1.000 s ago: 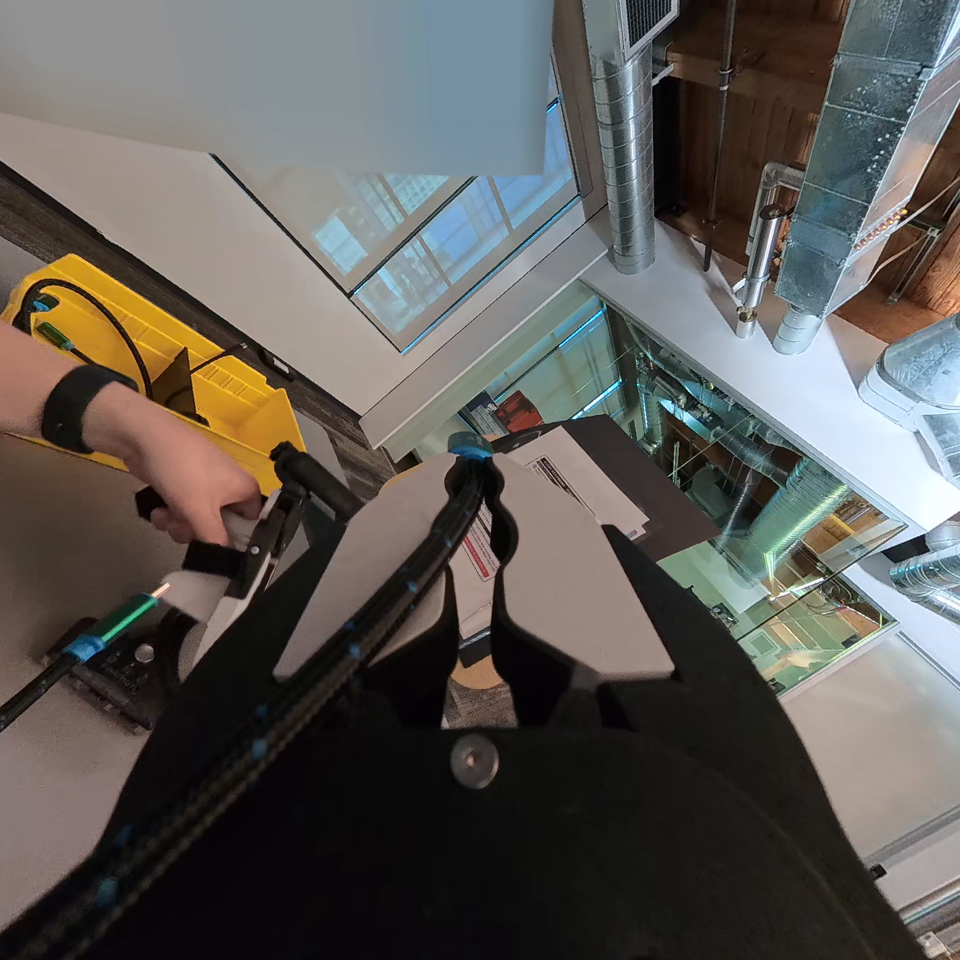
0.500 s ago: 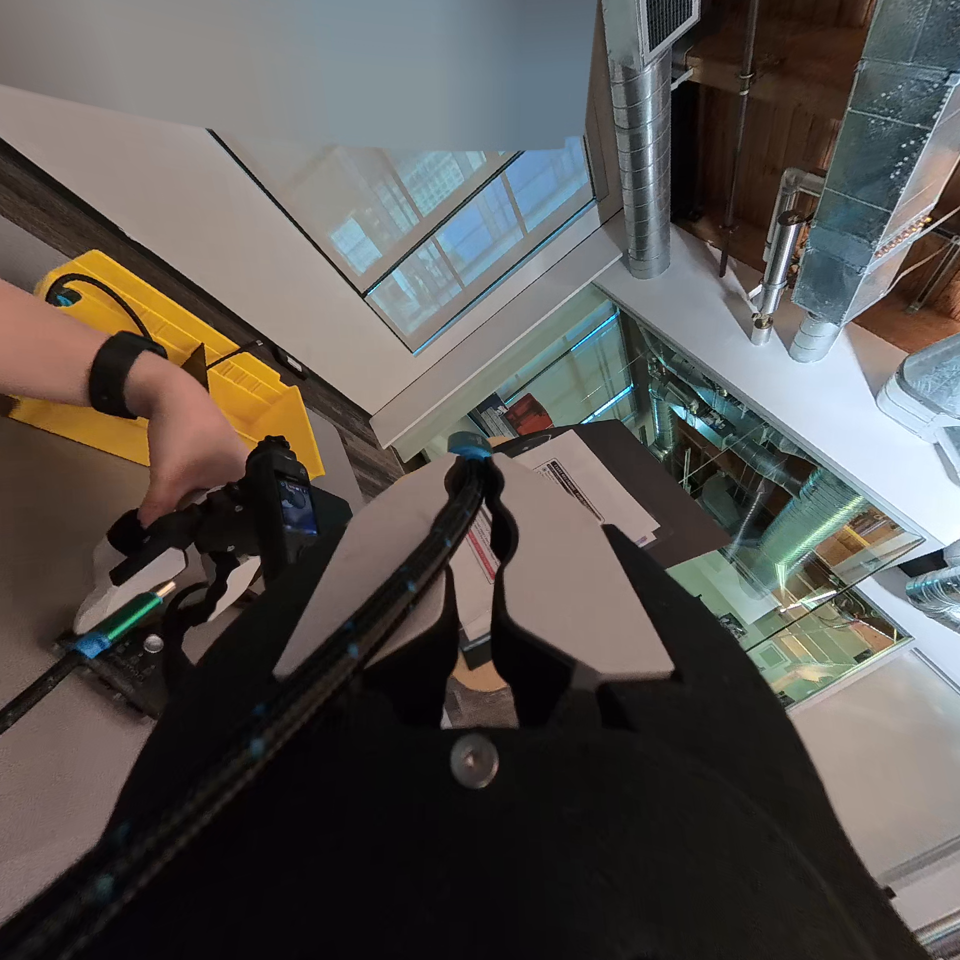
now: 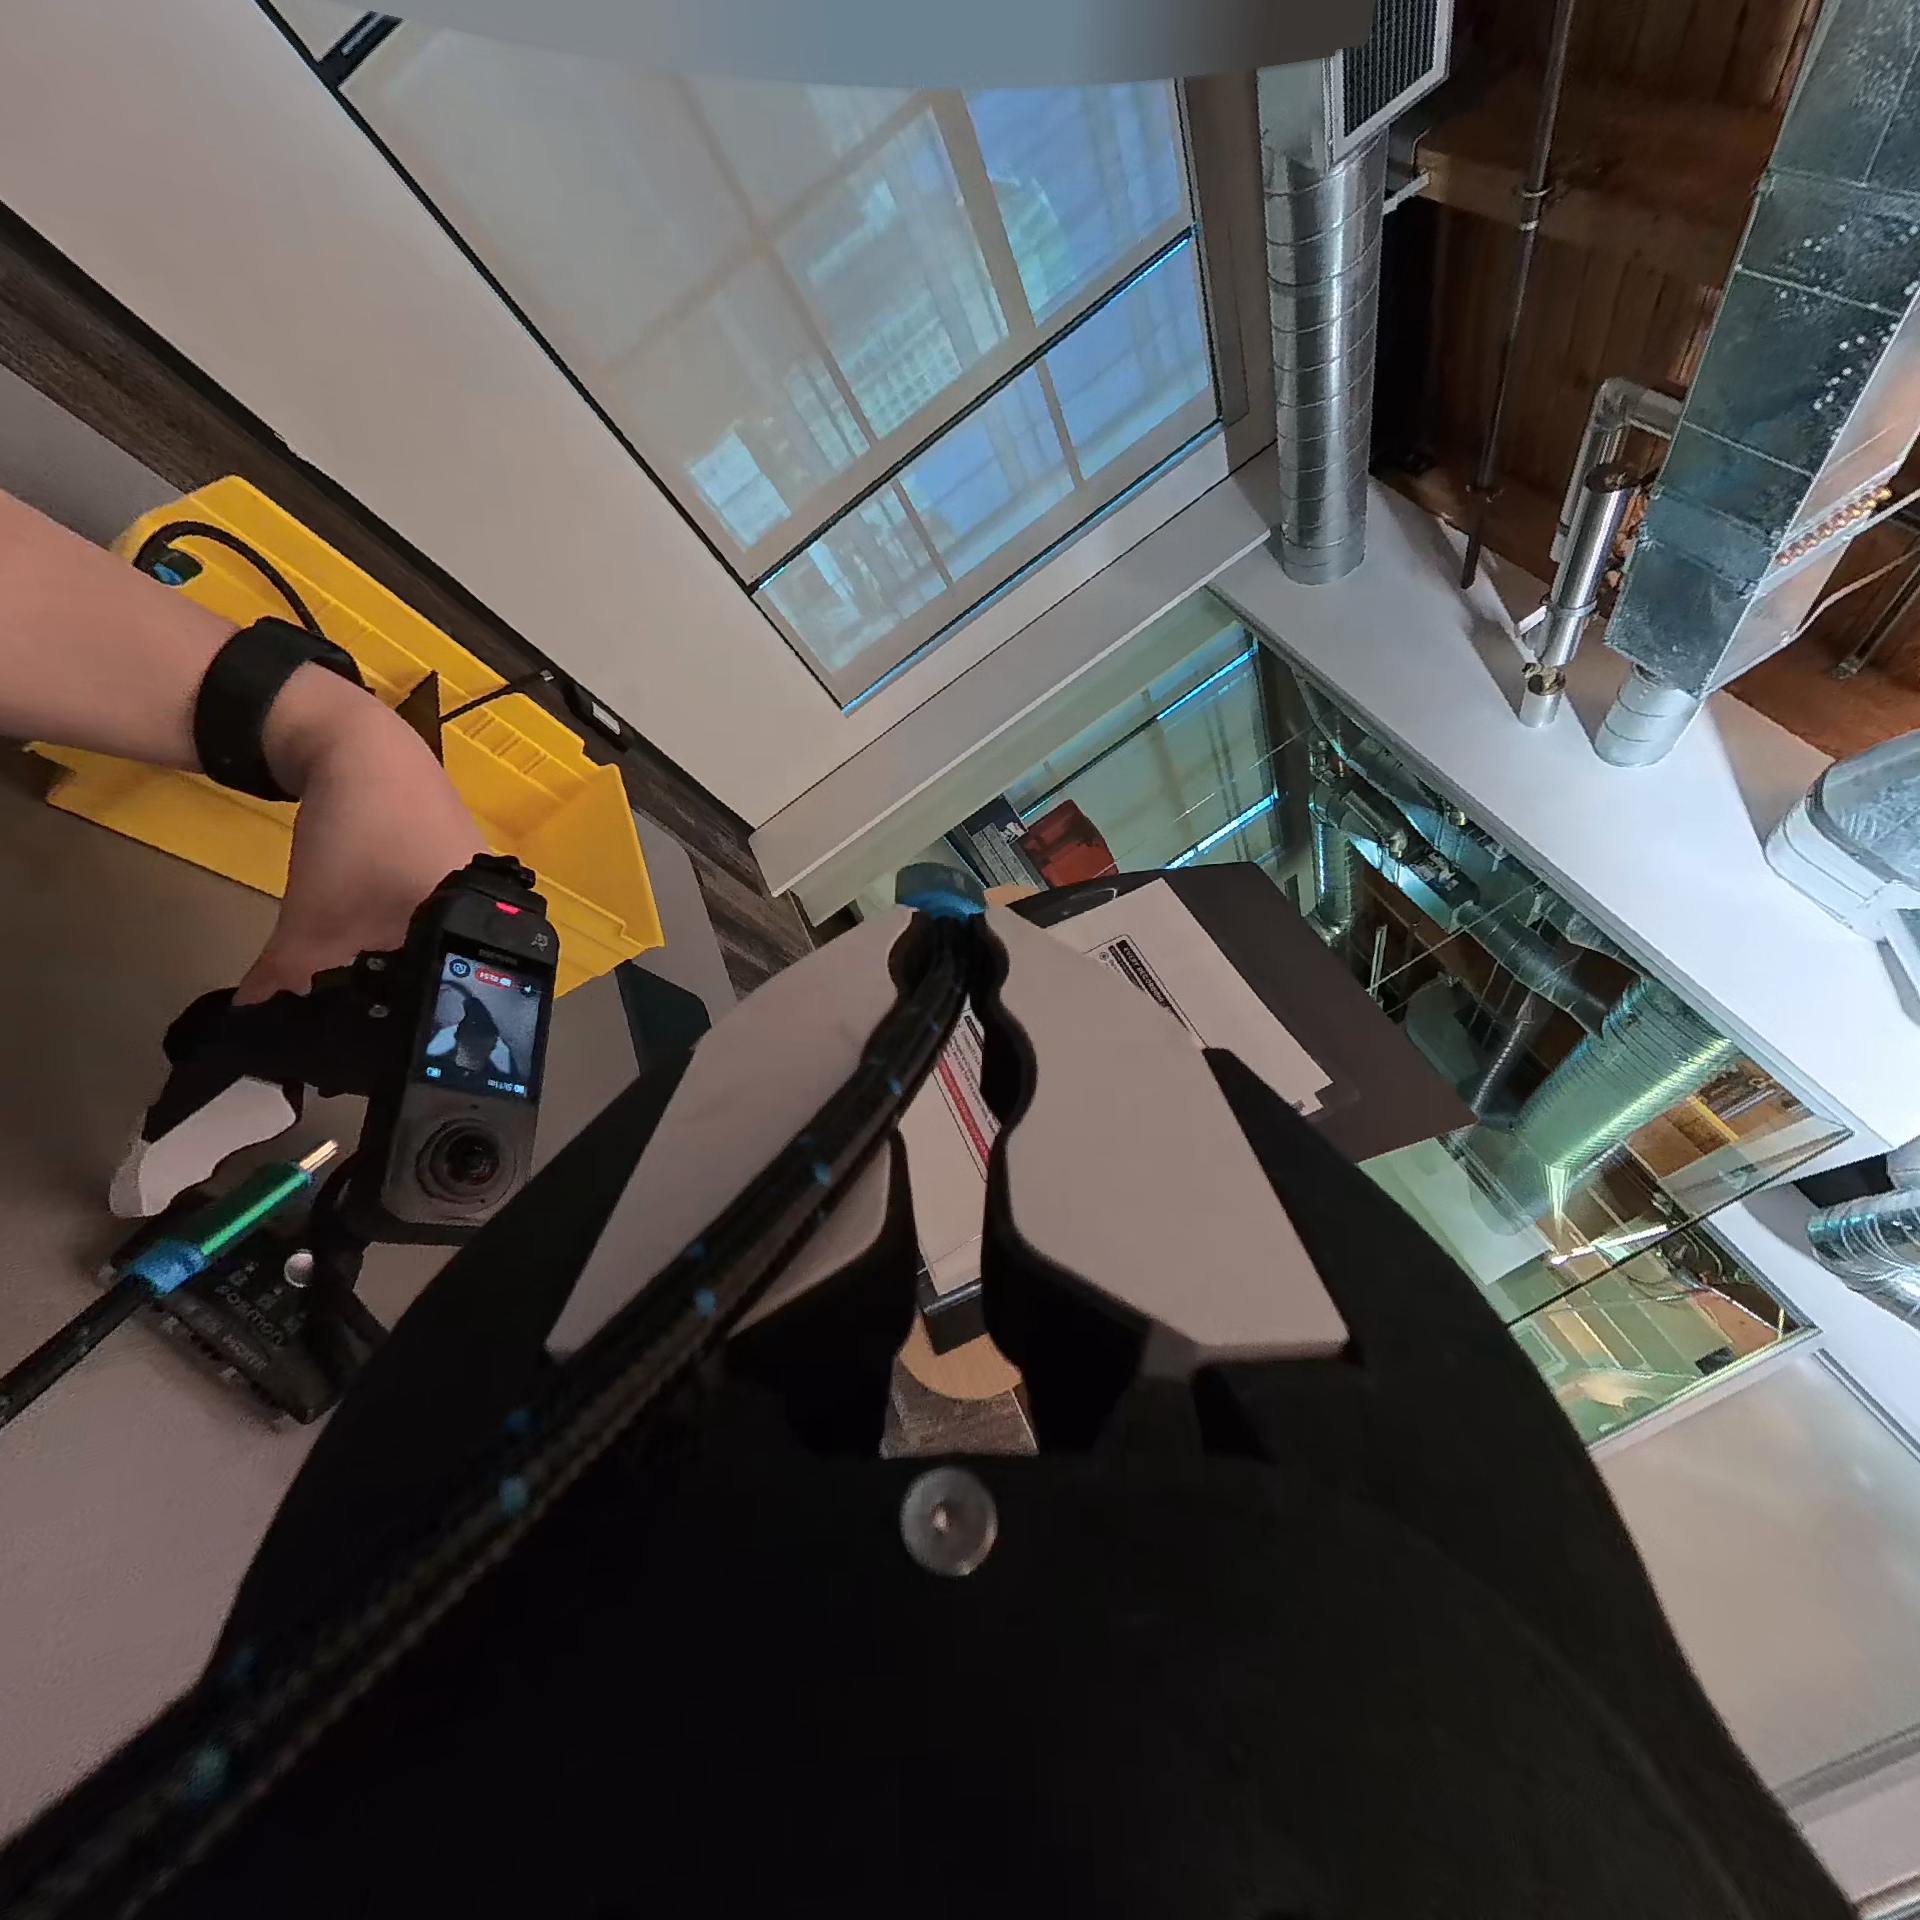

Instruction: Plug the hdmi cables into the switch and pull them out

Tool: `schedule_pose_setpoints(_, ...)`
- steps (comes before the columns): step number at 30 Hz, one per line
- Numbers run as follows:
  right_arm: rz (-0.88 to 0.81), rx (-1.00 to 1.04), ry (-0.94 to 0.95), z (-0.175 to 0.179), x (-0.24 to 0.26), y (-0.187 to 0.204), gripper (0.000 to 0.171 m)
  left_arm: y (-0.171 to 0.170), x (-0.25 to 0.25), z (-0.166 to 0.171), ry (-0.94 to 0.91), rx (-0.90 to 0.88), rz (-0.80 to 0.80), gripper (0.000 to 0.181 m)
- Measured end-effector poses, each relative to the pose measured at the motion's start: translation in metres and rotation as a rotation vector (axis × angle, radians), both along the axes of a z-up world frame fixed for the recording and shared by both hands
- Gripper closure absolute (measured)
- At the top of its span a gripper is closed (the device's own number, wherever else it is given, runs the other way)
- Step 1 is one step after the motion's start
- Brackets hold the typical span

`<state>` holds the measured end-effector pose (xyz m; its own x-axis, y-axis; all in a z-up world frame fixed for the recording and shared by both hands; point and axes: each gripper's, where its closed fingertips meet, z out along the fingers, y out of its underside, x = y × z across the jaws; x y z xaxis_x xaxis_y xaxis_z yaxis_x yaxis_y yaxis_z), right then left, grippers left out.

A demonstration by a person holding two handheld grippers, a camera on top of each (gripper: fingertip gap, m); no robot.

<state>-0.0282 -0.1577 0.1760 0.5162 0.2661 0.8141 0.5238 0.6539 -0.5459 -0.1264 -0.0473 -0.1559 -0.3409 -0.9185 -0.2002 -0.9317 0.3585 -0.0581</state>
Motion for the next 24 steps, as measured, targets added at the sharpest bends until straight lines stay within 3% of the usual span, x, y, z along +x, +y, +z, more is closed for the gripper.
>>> schedule_pose_setpoints(24,-0.008,-0.017,-0.027,-0.0063,-0.0030,0.0046,0.164,-0.0001,0.0022,-0.0004,-0.022,-0.015,-0.015,0.102)
